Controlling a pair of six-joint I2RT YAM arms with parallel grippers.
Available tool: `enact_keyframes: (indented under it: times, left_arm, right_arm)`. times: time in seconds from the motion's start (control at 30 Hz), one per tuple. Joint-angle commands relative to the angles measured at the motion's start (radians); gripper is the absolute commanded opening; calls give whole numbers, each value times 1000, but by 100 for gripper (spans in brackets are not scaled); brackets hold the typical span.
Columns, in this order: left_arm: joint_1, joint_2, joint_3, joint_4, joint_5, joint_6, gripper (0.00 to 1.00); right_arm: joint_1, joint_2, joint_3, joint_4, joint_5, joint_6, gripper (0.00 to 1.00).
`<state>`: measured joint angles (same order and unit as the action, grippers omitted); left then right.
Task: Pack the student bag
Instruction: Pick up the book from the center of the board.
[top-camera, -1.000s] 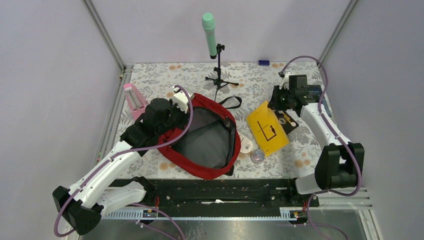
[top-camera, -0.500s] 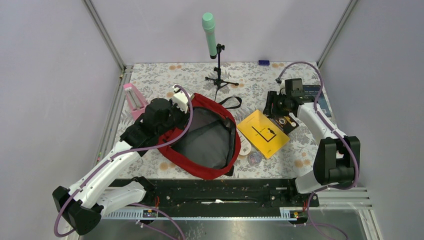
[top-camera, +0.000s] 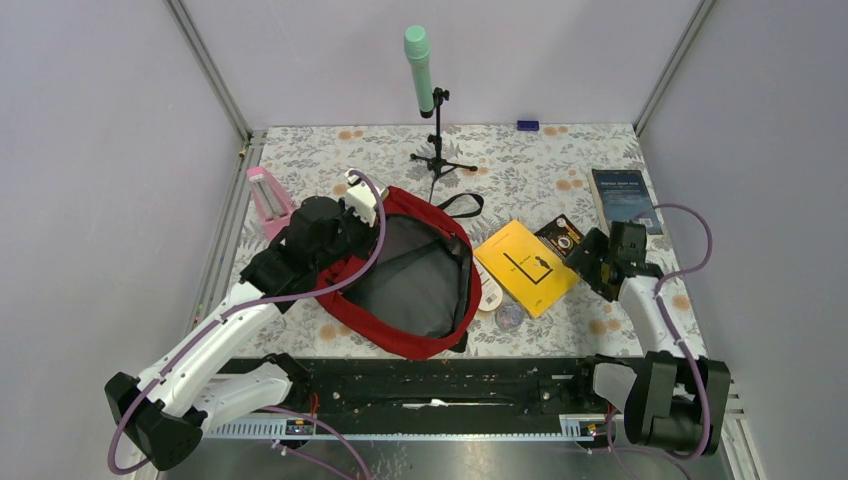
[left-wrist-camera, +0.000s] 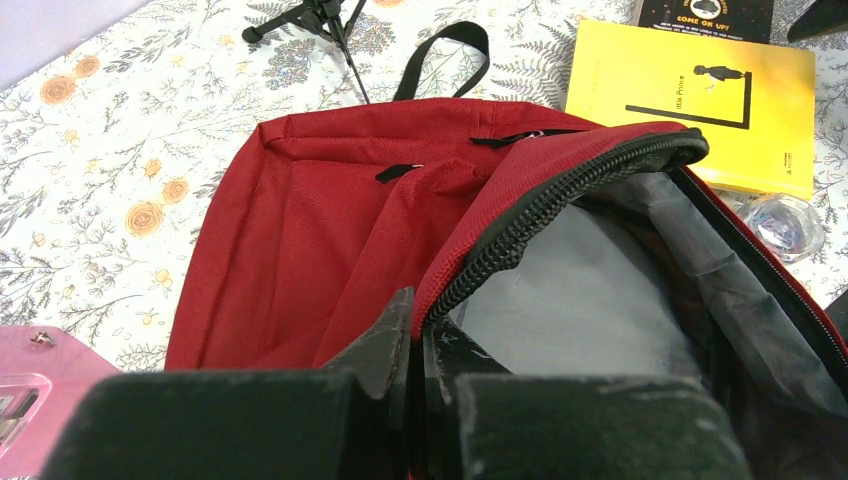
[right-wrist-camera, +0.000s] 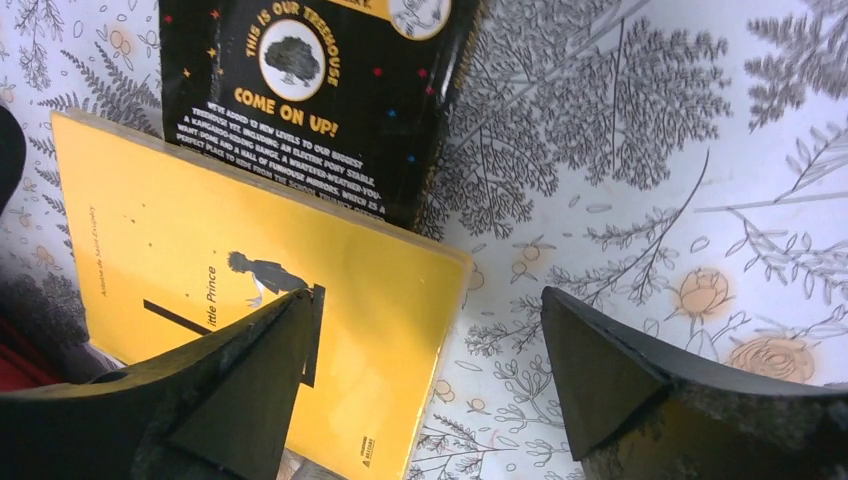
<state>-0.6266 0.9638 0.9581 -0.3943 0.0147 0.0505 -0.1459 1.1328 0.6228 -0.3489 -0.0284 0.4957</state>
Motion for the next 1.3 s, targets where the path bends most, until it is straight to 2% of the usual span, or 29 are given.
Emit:
enact_keyframes:
  times: [0.0,0.23,0.67,0.7,0.87,1.07,1.13,1.27]
  left_arm:
    - [4,-26,5,74,13,-14,0]
    - [4,-26,5,75,16,-14,0]
    - [4,-24,5,75,21,-15,0]
    - [4,-24,5,74,21,-15,0]
    - [4,-29,4,74,16,-14,0]
    - [4,-34,4,73,11,-13,0]
    - [4,-34,4,75,10,-12,0]
    - [4,-33,4,75,11,-13,0]
  right_arm:
    - [-10,-68,-65,43,-21,137,92]
    - [-11,-58,-172,112,-151,283,94]
    - [-11,12,-367,554,-311,530,88]
    - [-11,20,-381,595,-321,544,85]
    - [-11,33,-432,750,-345,606,56]
    - [-11,-71,-471,794,-328,632,29]
    - [-11,-143,-467,744,-307,622,24]
    - [-11,-295,-425,610,-271,565,21]
